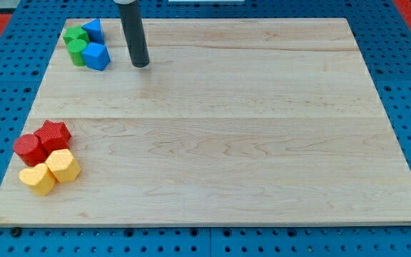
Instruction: Move blue cube towards right
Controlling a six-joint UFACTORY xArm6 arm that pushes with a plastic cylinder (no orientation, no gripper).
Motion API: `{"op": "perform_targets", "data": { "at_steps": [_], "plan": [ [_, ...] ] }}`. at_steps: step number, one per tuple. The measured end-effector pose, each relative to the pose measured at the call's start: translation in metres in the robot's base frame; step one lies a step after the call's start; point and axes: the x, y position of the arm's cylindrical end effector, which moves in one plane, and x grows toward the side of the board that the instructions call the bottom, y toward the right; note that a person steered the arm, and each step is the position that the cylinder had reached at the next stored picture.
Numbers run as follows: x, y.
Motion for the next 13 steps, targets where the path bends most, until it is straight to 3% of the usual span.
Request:
{"op": "perform_targets", "data": {
  "at_steps": [2,5,7,9,11,13],
  "plan": [
    [0.036,-0.043],
    [0.036,-0.037],
    [-0.007,-0.017],
    [-0.102,0.002],
    [-0.126,-0.015],
    [-0.126,-0.121]
  ]
}}
